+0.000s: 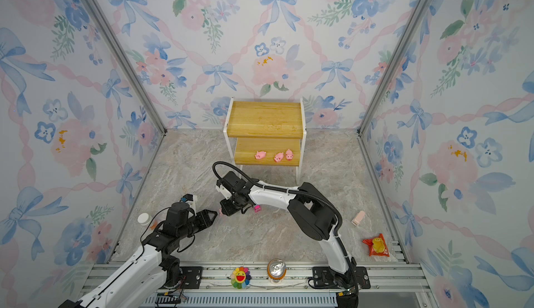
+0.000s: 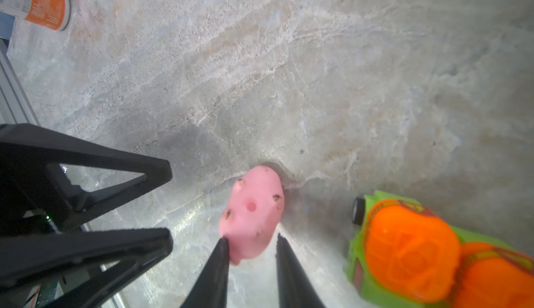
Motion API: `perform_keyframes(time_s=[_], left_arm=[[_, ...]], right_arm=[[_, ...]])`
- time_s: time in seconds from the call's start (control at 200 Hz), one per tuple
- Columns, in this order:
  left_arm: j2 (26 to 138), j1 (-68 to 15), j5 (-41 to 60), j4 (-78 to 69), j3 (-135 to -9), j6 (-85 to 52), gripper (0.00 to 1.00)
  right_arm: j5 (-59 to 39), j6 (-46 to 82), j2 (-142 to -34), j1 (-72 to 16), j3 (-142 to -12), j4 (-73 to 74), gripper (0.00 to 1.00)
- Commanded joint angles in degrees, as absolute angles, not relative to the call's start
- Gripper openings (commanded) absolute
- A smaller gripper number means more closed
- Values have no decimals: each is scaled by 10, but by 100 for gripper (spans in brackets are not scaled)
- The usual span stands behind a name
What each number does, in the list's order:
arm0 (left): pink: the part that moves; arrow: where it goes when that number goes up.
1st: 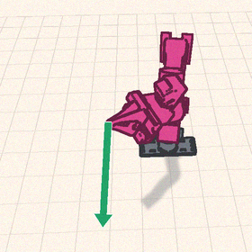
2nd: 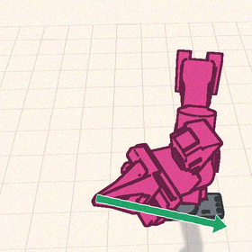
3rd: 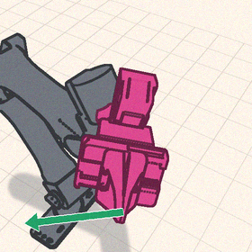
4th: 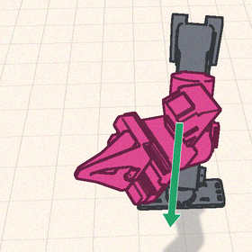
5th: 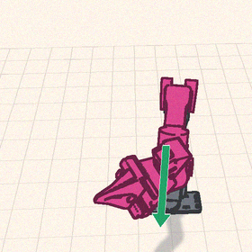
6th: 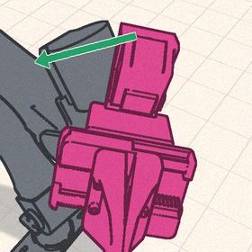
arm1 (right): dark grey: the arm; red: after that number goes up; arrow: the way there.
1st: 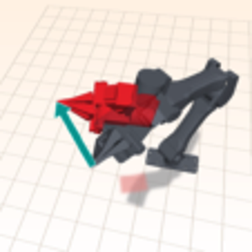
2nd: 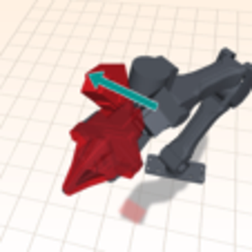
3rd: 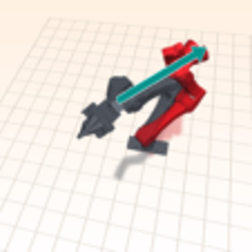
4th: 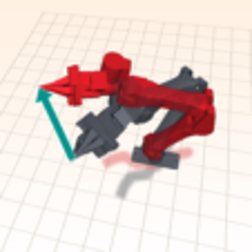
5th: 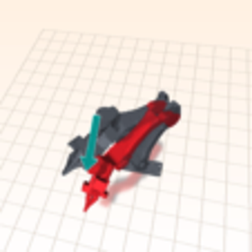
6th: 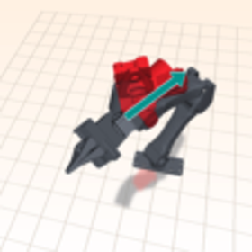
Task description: Place and organize the plastic toys onto the shelf
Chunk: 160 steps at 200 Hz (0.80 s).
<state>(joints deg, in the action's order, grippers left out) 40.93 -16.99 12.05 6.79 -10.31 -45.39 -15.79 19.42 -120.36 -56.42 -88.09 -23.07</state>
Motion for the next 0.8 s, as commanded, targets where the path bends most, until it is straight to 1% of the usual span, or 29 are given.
perform_keyframes(time_s=[0.0,0.185,0.475,0.6,0.795], left_arm=[[419,-164,128,51,-92,-441,49],[434,-160,134,40,-94,-440,50],[443,-153,138,37,-98,-434,49],[443,-151,140,37,-98,-434,49],[441,-146,144,37,-98,-435,49]], right_arm=[[-153,199,-1225,-558,-898,-249,30],[-140,201,-1238,-556,-914,-256,34],[-120,203,-1254,-555,-937,-259,35],[-111,202,-1261,-555,-949,-263,38],[-108,203,-1276,-554,-974,-267,38]])
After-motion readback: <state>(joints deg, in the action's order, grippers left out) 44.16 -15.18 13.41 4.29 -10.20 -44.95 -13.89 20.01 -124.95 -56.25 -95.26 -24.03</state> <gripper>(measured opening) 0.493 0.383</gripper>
